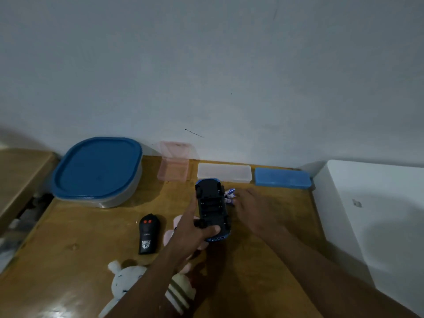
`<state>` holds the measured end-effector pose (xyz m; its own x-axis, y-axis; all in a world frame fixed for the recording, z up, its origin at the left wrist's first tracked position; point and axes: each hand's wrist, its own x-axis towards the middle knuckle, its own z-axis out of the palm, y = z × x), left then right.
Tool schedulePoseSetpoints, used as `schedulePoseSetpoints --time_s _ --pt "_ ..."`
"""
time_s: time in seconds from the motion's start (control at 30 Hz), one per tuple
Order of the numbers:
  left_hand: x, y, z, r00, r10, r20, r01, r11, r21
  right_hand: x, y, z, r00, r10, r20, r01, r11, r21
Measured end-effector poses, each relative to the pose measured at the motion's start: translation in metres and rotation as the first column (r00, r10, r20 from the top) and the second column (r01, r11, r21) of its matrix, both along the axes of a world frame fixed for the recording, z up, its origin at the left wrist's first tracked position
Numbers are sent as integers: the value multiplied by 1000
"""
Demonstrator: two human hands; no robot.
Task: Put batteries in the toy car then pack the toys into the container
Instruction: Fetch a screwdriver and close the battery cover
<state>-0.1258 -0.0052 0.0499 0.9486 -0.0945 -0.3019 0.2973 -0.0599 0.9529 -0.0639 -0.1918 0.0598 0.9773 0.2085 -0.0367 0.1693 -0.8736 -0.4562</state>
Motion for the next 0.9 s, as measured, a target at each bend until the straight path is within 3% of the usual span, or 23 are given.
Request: schedulePoseSetpoints --time_s 0.17,0.3,0.5,0.63,0.77,0.9 --pt "19 -7 13 999 29 35 -30 999 40 36 5 -22 970 243 -32 -236 891 -388" --pt "30 -10 14 1000 20 21 -21 998 66 48 9 -35 928 338 -159 -370 775 -513" --pt "40 -18 12 999 47 2 -47 993 108 53 3 -50 918 380 -110 -379 764 -522" --pt "41 -21 13 997 76 20 -77 992 101 55 -1 -68 958 278 -69 -279 853 -442" --pt "38 -18 15 996 90 19 -92 990 105 54 1 -74 959 264 -102 -283 882 -377" --pt "33 -18 20 994 111 -1 -110 990 86 46 3 -71 956 173 -235 -236 933 -273"
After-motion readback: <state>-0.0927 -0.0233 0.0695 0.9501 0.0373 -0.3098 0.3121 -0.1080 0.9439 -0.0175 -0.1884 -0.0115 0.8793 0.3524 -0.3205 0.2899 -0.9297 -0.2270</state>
